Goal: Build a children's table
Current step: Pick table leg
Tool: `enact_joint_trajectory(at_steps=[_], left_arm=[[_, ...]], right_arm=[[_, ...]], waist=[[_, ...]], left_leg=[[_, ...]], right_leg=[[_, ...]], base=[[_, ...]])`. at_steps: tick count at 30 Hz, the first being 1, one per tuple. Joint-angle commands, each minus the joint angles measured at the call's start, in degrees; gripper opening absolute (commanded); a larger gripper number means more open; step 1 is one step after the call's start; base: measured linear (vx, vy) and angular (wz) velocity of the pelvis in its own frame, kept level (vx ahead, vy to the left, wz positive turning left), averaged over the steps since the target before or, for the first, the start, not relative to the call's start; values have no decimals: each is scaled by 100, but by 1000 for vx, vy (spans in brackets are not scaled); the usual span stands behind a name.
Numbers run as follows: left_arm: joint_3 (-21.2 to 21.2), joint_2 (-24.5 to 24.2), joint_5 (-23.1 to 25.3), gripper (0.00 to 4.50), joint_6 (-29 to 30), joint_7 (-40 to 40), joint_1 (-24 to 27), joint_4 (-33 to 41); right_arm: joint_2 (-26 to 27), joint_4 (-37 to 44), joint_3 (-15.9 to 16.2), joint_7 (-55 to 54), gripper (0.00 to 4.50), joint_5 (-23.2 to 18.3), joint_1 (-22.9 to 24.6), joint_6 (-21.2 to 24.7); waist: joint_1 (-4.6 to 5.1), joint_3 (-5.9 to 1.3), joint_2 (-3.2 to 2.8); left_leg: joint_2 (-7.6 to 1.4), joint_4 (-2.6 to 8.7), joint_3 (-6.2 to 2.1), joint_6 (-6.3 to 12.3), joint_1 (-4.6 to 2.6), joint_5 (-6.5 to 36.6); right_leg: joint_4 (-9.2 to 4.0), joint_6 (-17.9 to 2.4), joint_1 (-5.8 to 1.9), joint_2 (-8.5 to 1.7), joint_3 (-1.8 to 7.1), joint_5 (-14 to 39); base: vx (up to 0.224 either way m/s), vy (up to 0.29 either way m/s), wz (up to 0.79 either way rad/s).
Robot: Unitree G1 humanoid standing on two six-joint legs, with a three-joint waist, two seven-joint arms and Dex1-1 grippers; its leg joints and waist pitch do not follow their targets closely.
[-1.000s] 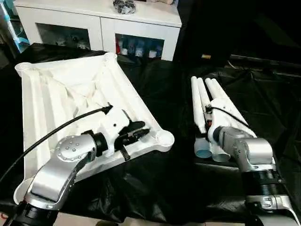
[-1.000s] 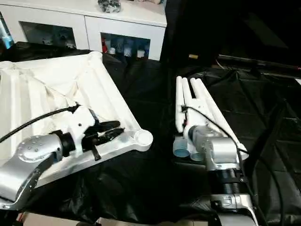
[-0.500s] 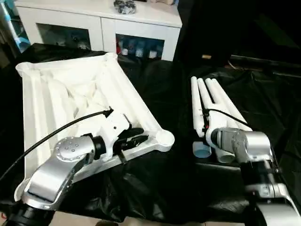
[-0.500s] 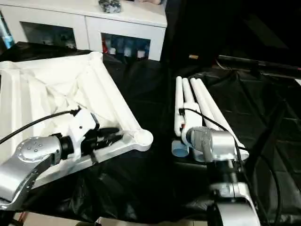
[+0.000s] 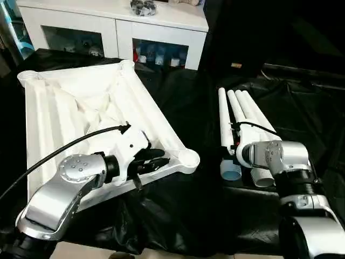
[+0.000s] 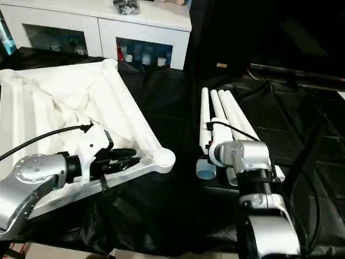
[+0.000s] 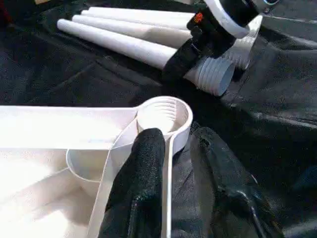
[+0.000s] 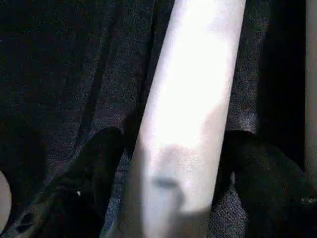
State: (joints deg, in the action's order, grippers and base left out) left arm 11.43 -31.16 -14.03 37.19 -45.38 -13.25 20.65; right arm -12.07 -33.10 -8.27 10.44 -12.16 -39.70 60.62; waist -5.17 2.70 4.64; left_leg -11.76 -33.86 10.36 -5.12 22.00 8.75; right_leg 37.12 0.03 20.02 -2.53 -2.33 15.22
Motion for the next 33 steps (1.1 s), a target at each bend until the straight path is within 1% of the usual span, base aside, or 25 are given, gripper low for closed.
enact_joint_trajectory(at_steps=[1,2,3,4,6,8,9,10,11,12,16,17,19,20,21,22,23,24,25,26,29,30,31,32,33], left_arm=[[104,-17,49,113,-114,-9,-86,64],[123,-24,62,113,-140,-1,-110,34],[133,-26,80,113,-187,-7,-123,2],[138,-29,87,113,-202,-8,-131,-7],[154,-37,118,113,-240,-6,-165,-43],[135,-30,89,113,-133,-6,-201,-59],[120,-31,82,113,-102,-10,-235,-77],[100,-21,63,113,-76,-7,-257,-92],[68,0,43,129,-55,10,-289,-118],[-28,80,-9,138,27,112,-378,-206],[-131,165,-53,156,235,279,-506,-346],[-176,198,-48,183,270,346,-573,-429],[-255,298,-27,186,303,495,-709,-601],[-341,467,-96,192,337,610,-832,-723],[-383,556,-139,208,373,665,-895,-785],[-500,802,-265,223,490,815,-1069,-953],[-500,802,-265,230,490,815,-1069,-953],[-661,1094,-437,233,629,969,-1255,-1162],[-824,1367,-630,240,745,1091,-1419,-1356],[-917,1515,-745,254,803,1151,-1507,-1461],[-1225,1979,-1194,277,1041,1258,-1768,-1761],[-1362,2216,-1425,279,1119,1265,-1919,-1922],[-1415,2302,-1501,279,1159,1271,-1976,-1979],[-1522,2455,-1651,288,1250,1293,-2080,-2076],[-1744,2748,-1958,304,1422,1360,-2297,-2280]], right_arm=[[-97,-149,-88,-39,327,-31,-85,29],[-109,-241,-98,-37,305,-31,-113,36],[-110,-282,-130,-54,305,-39,-117,34],[-110,-315,-148,-60,294,-39,-126,27],[-104,-413,-267,-137,283,-56,-146,-7],[-114,-447,-321,-188,261,-45,-153,-41],[-118,-441,-385,-225,249,-57,-153,-49],[-122,-426,-425,-239,249,-71,-150,-49],[-126,-398,-479,-253,234,-96,-145,-41],[-151,-297,-510,-234,228,-115,-126,-71],[-171,-63,-485,-176,202,-148,-71,-13],[-165,128,-486,-94,195,-207,-16,-28],[-173,510,-521,90,194,-351,107,15],[-152,784,-603,321,192,-518,238,-233],[-159,898,-605,465,191,-588,301,-333],[-181,1181,-605,853,190,-774,469,-579],[-181,1181,-605,853,190,-774,469,-579],[-251,1357,-538,1097,190,-862,594,-606],[-284,1575,-498,1341,190,-971,722,-674],[-285,1728,-493,1488,190,-1048,802,-743],[-325,2369,-435,2170,190,-1434,1106,-841],[-400,2775,-351,2592,190,-1703,1307,-782],[-430,2914,-315,2738,190,-1793,1381,-778],[-473,3161,-256,2981,190,-1928,1517,-834],[-532,3545,-223,3361,189,-2246,1717,-804]], waist=[[-6,-329,-62],[-8,-326,-66],[-5,-327,-63],[-8,-331,-81],[-7,-336,-71],[-7,-335,-74],[-10,-337,-95],[-10,-337,-95],[-13,-340,-93],[-10,-341,-117],[-8,-348,-106],[-19,-354,-158],[-19,-357,-123],[-35,-362,-163],[-41,-358,-154],[-52,-366,-151],[-72,-366,-144],[-82,-371,-167],[-86,-366,-140],[-131,-367,-142],[-170,-366,-114],[-174,-360,-130],[-190,-371,-150],[-188,-367,-128],[-209,-361,-137]], left_leg=[[-165,389,-39,-403,-179,669],[-166,391,-41,-414,-176,681],[-165,390,-42,-417,-173,672],[-166,389,-42,-429,-179,666],[-163,385,-40,-436,-177,656],[-163,386,-40,-444,-178,651],[-164,386,-40,-480,-188,691],[-164,386,-40,-480,-188,691],[-163,389,-44,-498,-190,708],[-160,390,-44,-524,-193,740],[-156,384,-50,-511,-176,693],[-151,376,-53,-502,-184,661],[-150,378,-51,-460,-179,611],[-151,375,-69,-430,-172,569],[-153,376,-51,-402,-183,613],[-161,371,-61,-379,-175,618],[-163,360,-49,-352,-182,642],[-165,372,-70,-330,-171,614],[-165,359,-58,-291,-176,595],[-157,345,-54,-254,-168,589],[-154,339,-55,-143,-150,608],[-158,347,-66,-74,-142,599],[-168,342,-78,-63,-157,583],[-172,342,-81,-15,-149,583],[-175,332,-78,36,-152,618]], right_leg=[[-381,-725,-104,-464,244,-314],[-384,-723,-103,-465,243,-275],[-380,-720,-105,-461,243,-283],[-379,-713,-101,-459,244,-322],[-370,-724,-107,-456,244,-388],[-369,-728,-103,-454,241,-410],[-371,-729,-96,-452,241,-414],[-371,-729,-96,-452,241,-414],[-367,-734,-99,-451,237,-390],[-371,-729,-96,-447,238,-396],[-364,-754,-120,-451,239,-527],[-354,-757,-115,-447,241,-602],[-356,-752,-140,-437,242,-749],[-345,-744,-149,-447,240,-846],[-370,-730,-140,-445,245,-871],[-362,-769,-161,-455,241,-964],[-367,-787,-157,-459,247,-1000],[-349,-870,-174,-464,232,-1042],[-359,-923,-172,-458,243,-1102],[-374,-984,-181,-472,246,-1127],[-382,-1053,-210,-486,248,-1103],[-393,-1067,-218,-490,244,-1098],[-390,-1060,-213,-493,238,-1101],[-396,-1081,-221,-499,237,-1087],[-411,-1122,-226,-507,240,-1031]], base=[[0,0,0],[0,0,0],[0,0,0],[0,0,0],[0,0,0],[0,0,0],[0,0,0],[0,0,0],[0,0,0],[0,0,0],[0,0,0],[0,0,0],[0,0,0],[0,0,0],[0,0,0],[0,0,0],[0,0,0],[0,0,0],[0,0,0],[0,0,0],[0,0,0],[0,0,0],[0,0,0],[0,0,0],[0,0,0]])
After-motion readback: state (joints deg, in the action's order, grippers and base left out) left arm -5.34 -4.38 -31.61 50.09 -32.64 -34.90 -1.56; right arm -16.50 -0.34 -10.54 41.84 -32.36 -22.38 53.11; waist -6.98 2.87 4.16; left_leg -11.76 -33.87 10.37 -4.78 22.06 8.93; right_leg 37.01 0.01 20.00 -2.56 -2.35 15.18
